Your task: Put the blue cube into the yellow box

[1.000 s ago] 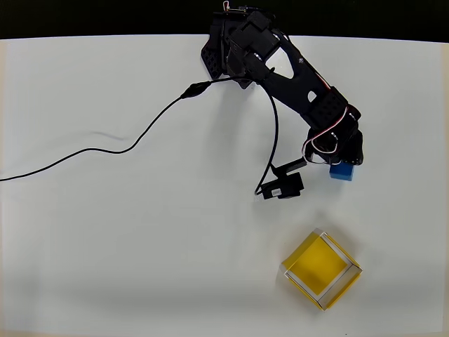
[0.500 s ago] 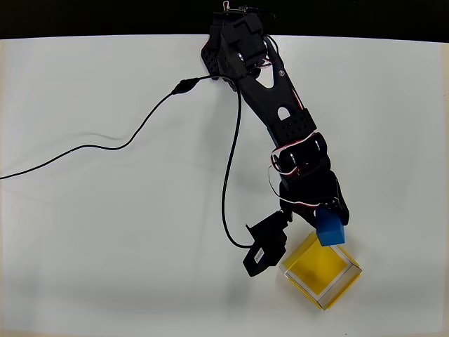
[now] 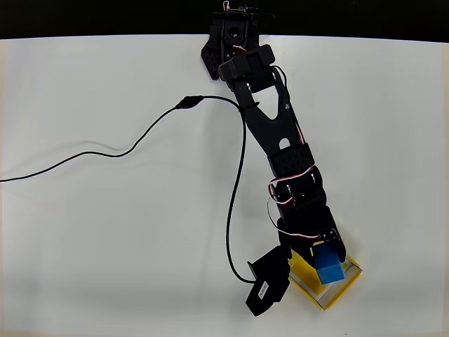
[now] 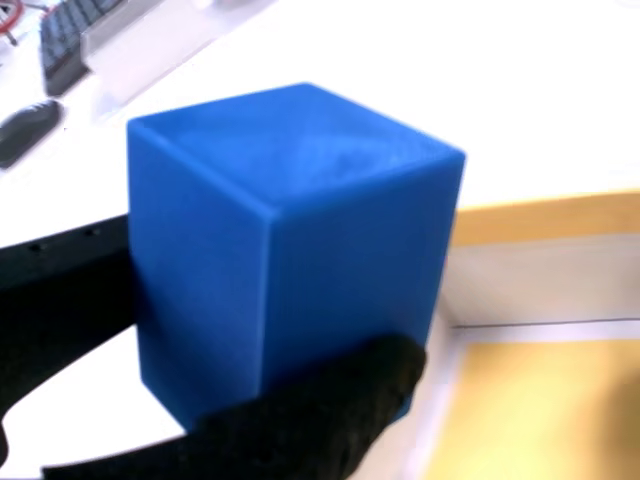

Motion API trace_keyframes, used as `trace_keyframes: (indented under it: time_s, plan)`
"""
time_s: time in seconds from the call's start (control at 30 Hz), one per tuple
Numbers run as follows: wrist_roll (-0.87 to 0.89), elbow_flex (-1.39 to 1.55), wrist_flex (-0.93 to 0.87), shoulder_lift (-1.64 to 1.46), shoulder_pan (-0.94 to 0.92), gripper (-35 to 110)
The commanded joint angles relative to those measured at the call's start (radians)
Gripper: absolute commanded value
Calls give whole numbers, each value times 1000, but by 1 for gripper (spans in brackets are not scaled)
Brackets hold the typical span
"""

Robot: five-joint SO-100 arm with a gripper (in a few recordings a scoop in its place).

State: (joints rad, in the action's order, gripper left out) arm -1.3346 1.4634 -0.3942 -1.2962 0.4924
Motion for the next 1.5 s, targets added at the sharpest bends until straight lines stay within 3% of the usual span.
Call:
trace_keyframes:
  time_s: [0.0,0.77,1.07,1.47]
  plan:
    - [-29,-176,74,-11,-11,6]
    - [12,-331,183,299,-17,13]
    - [-35,-310,167,256,-18,32]
    - [-120,-252,153,46,-28,31]
